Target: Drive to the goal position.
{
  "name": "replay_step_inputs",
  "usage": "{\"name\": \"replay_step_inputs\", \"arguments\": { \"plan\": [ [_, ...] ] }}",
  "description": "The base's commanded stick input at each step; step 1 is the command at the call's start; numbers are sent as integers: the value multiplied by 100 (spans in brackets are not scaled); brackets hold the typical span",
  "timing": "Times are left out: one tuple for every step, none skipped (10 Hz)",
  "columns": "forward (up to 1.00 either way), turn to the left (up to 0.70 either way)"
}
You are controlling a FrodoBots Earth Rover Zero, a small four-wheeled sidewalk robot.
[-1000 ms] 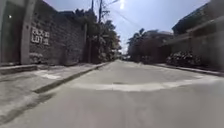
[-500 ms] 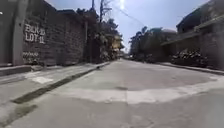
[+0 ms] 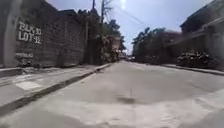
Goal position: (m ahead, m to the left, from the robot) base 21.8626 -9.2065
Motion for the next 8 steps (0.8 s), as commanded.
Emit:
{"name": "replay_step_inputs", "arguments": {
  "plan": [
    [100,0],
    [100,-8],
    [100,-16],
    [100,-37],
    [100,-17],
    [100,0],
    [100,2],
    [100,2]
  ]
}}
